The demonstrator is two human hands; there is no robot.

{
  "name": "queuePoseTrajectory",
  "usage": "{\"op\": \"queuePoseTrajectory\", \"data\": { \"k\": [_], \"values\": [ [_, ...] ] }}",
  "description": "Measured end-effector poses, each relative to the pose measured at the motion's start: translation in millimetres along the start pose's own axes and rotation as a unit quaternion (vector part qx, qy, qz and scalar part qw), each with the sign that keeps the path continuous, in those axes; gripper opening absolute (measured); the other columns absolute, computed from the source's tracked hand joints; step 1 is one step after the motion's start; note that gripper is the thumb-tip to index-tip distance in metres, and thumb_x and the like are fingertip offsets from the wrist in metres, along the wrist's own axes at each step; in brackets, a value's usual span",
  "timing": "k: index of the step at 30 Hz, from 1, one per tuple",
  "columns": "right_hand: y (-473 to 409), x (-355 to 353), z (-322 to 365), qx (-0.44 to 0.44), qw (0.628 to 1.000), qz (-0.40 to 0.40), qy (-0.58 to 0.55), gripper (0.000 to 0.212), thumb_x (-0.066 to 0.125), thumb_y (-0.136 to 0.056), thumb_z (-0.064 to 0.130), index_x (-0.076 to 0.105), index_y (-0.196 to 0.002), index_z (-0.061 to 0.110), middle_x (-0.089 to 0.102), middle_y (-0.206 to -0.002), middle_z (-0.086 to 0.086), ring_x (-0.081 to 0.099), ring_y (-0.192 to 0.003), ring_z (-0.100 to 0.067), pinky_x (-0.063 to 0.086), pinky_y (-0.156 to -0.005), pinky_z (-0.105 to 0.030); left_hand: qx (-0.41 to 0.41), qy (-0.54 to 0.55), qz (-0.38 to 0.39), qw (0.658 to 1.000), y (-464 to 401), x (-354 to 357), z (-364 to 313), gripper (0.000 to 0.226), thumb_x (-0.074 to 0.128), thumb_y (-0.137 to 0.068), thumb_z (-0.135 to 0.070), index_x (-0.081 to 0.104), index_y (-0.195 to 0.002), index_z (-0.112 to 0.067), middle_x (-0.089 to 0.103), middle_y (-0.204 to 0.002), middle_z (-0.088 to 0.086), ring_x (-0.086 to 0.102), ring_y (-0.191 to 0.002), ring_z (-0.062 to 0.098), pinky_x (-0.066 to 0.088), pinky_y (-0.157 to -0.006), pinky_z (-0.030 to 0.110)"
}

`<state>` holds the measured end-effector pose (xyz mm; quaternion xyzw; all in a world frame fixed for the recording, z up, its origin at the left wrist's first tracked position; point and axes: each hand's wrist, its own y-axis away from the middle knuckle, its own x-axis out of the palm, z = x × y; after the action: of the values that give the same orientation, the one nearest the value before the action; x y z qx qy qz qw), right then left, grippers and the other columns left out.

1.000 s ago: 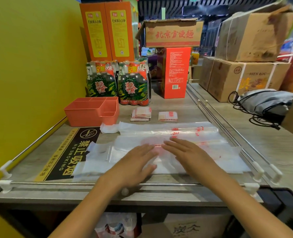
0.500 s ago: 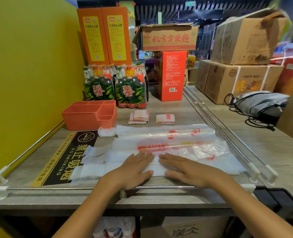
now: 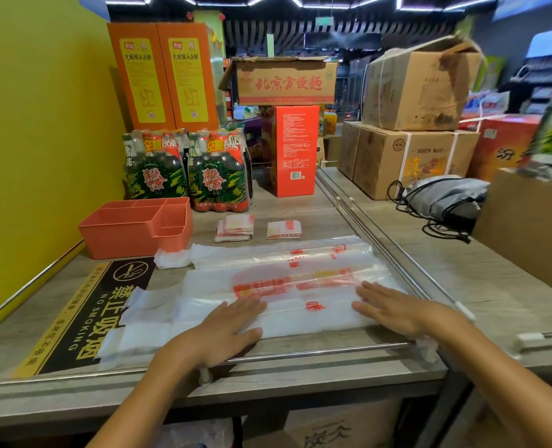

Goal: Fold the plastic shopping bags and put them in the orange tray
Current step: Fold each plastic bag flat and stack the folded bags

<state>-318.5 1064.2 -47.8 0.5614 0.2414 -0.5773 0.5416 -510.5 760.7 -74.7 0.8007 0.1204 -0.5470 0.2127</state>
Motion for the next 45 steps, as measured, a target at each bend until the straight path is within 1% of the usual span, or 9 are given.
{"op": "queuePoseTrajectory", "data": {
  "k": [4,7,12,16,19,25,34,39,45],
  "values": [
    [1,-6,0,0.021,1.0,-0.009,0.019,0.067,0.027,-0.101,0.06,0.029,-0.155,0.02,0.024,-0.165,-0.003,0.025,-0.15,-0.021,0.023,-0.12,-0.04,-0.006,0.04,-0.044,0.998,3,1,-2,0.055,0.033,-0.108,-0.044,0.015,-0.159,-0.039,0.004,-0.165,-0.019,0.002,-0.152,0.002,-0.002,-0.122,0.026],
    [-7,-8,3,0.002,0.993,-0.089,0.083,0.027,0.036,-0.105,0.048,0.054,-0.112,0.029,0.057,-0.121,0.006,0.051,-0.107,-0.013,0.039,-0.098,-0.035,-0.032,0.112,-0.129,0.985,4,5,2,0.047,0.049,-0.105,-0.035,0.039,-0.15,-0.039,0.032,-0.158,-0.019,0.032,-0.144,0.004,0.022,-0.12,0.025],
    [-14,2,18,-0.128,0.98,-0.15,0.024,0.046,0.056,-0.099,0.047,0.048,-0.144,0.039,0.042,-0.143,0.026,0.05,-0.126,-0.002,0.041,-0.11,-0.025,-0.044,0.07,-0.21,0.974,4,4,1,0.036,0.051,-0.102,-0.021,0.061,-0.133,-0.038,0.056,-0.143,-0.015,0.051,-0.131,0.009,0.04,-0.112,0.032],
    [-24,7,28,-0.183,0.964,-0.182,0.064,0.039,0.064,-0.097,0.034,0.058,-0.135,0.042,0.058,-0.14,0.019,0.056,-0.125,-0.006,0.045,-0.108,-0.028,-0.045,0.033,-0.253,0.966,8,1,-6,0.034,0.05,-0.103,-0.022,0.064,-0.128,-0.04,0.062,-0.135,-0.015,0.056,-0.125,0.011,0.045,-0.106,0.031],
    [-23,2,33,-0.163,0.964,-0.195,0.083,0.036,0.05,-0.103,0.028,0.06,-0.136,0.035,0.063,-0.135,0.008,0.059,-0.123,-0.016,0.047,-0.104,-0.034,-0.037,0.025,-0.262,0.964,13,-1,-8,0.034,0.049,-0.103,-0.027,0.06,-0.132,-0.041,0.059,-0.139,-0.014,0.055,-0.126,0.011,0.045,-0.106,0.03],
    [-11,3,28,-0.192,0.941,-0.259,0.099,0.034,0.054,-0.104,0.027,0.059,-0.135,0.041,0.059,-0.139,0.02,0.059,-0.125,-0.006,0.049,-0.105,-0.031,-0.008,-0.065,-0.263,0.962,27,-17,-2,0.045,0.048,-0.101,-0.017,0.054,-0.139,-0.041,0.057,-0.141,-0.017,0.053,-0.128,0.009,0.045,-0.102,0.032],
    [11,-2,28,-0.198,0.949,-0.243,0.022,0.03,0.052,-0.102,0.036,0.056,-0.128,0.049,0.065,-0.115,0.029,0.061,-0.103,0.009,0.05,-0.092,-0.016,0.022,-0.045,-0.26,0.964,53,-40,29,0.031,0.059,-0.101,-0.026,0.064,-0.129,-0.037,0.066,-0.123,-0.024,0.061,-0.11,-0.002,0.036,-0.081,0.002],
    [-8,-12,28,-0.161,0.954,-0.251,-0.004,0.028,0.055,-0.101,0.032,0.054,-0.128,0.041,0.066,-0.109,0.023,0.062,-0.096,0.004,0.054,-0.085,-0.024,0.011,-0.037,-0.261,0.965,41,-52,48,0.027,0.056,-0.102,-0.027,0.063,-0.128,-0.033,0.065,-0.116,-0.016,0.061,-0.108,0.004,0.051,-0.089,0.028],
    [-49,-14,24,-0.134,0.952,-0.275,0.001,0.025,0.052,-0.104,0.028,0.058,-0.127,0.032,0.053,-0.112,0.012,0.058,-0.097,-0.006,0.047,-0.079,-0.021,-0.052,-0.096,-0.237,0.965,2,-58,48,0.033,0.043,-0.106,-0.024,0.054,-0.138,-0.026,0.056,-0.123,-0.004,0.047,-0.121,0.015,0.038,-0.077,0.032]
  ]
}}
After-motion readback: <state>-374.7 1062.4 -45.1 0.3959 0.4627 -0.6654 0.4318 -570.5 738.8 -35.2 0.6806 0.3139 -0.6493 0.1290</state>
